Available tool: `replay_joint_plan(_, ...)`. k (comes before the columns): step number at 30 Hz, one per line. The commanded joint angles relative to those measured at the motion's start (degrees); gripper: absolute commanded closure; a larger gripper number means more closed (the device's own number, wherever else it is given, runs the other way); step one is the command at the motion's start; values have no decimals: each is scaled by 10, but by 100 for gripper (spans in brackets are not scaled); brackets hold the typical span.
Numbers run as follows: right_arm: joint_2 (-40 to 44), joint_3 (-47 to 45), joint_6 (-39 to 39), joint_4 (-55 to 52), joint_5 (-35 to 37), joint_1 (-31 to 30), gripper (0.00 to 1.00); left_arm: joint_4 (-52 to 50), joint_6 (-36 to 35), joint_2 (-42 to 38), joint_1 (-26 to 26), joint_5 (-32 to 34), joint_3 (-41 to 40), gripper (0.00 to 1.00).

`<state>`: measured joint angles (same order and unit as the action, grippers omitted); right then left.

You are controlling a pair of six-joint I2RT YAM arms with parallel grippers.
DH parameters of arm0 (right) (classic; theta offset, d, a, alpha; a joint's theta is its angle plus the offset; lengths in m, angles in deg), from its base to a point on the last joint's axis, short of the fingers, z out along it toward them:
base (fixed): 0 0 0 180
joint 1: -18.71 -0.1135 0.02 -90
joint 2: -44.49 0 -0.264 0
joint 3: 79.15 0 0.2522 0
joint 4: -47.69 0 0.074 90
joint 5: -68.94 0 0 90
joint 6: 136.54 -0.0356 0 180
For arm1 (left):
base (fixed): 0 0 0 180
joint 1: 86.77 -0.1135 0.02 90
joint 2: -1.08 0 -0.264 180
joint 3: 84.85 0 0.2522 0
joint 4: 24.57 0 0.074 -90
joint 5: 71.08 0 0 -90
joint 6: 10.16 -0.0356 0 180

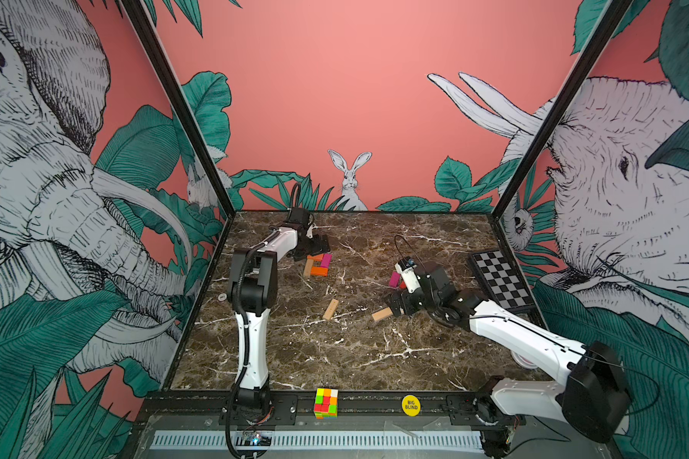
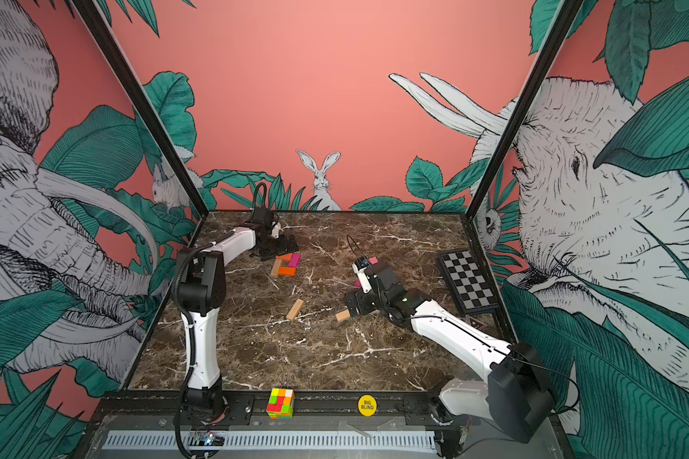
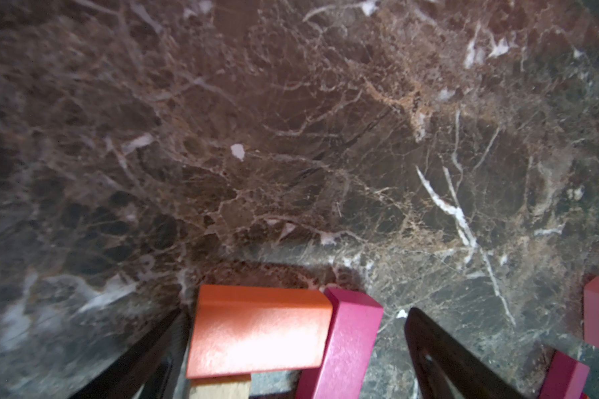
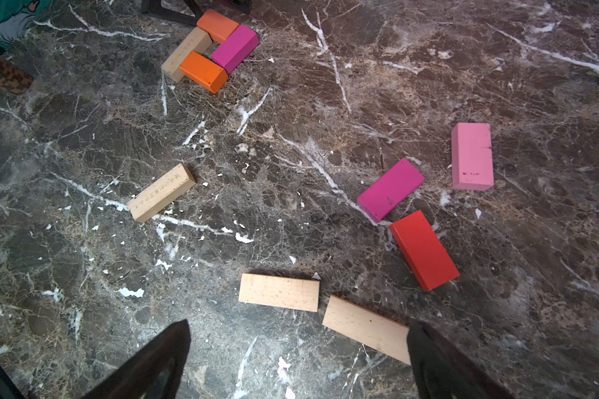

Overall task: Assemble the letter p with building blocks
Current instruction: Adjust the building block at the center of the board.

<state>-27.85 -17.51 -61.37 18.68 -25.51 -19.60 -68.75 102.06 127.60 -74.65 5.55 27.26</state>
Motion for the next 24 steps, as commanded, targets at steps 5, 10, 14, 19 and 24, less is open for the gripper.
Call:
replay_joint_plan(5,-3,-2,-2,21,2,2,2,-20,-1,-125,4,40,-38,1)
replay_joint_plan(10,-26,10,-13,43,27,2,2,5,9,-222,13,43,-145,0)
replay_joint_plan(14,-74,55,-21,42,37,2,2,10,13,-308,30,49,-240,0)
replay_joint_plan(19,-168,137,-34,46,11,3,1,20,31,-391,62,33,-336,17)
replay_joint_plan(24,-277,214,-73,76,-47,3,15,20,54,-422,70,25,-387,38)
